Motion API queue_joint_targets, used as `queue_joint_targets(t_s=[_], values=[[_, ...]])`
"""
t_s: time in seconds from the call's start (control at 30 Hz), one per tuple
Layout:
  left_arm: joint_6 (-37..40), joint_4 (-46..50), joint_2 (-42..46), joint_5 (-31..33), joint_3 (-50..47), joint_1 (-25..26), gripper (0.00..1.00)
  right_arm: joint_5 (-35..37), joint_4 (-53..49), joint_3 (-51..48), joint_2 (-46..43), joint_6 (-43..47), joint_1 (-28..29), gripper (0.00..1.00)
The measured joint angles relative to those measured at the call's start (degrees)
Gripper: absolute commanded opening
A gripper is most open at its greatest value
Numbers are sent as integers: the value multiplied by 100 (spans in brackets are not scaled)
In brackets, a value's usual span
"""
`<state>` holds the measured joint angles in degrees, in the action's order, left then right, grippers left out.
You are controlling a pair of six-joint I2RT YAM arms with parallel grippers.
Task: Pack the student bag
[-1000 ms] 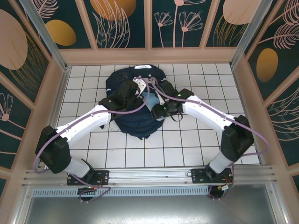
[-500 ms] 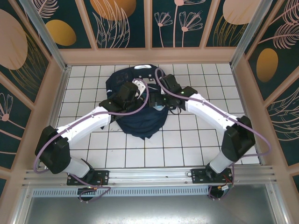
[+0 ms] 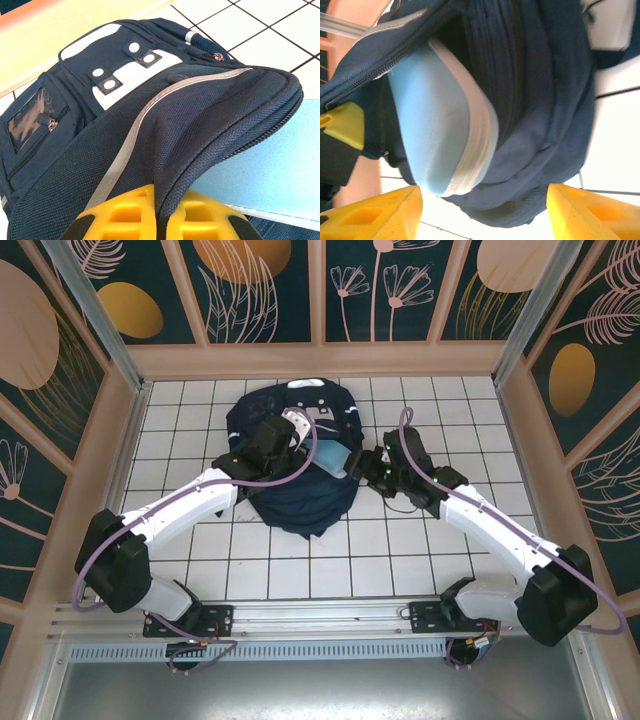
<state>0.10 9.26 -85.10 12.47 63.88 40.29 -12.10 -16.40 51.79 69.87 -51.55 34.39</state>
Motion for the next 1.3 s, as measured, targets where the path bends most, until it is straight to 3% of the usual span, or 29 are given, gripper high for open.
queue_joint_targets(t_s=[0.3,0.67,1.0,1.17,1.3], values=[[-42,0,0,-20,0,0,0,-540,957,-181,498,-734,-229,38],[-42,4,0,-197,-4,-2,0,-754,1519,374,1578,-48,-560,26],[-55,2,0,-103,-37,-57,0,-1217,2358,509,2269,92,-590,8],[-129,2,0,-37,-48,-98,0,-1231,2872,507,2363,-103,-592,13],[-173,0,-2,-55,-48,-96,0,-981,2844,529,2363,-81,-579,30]])
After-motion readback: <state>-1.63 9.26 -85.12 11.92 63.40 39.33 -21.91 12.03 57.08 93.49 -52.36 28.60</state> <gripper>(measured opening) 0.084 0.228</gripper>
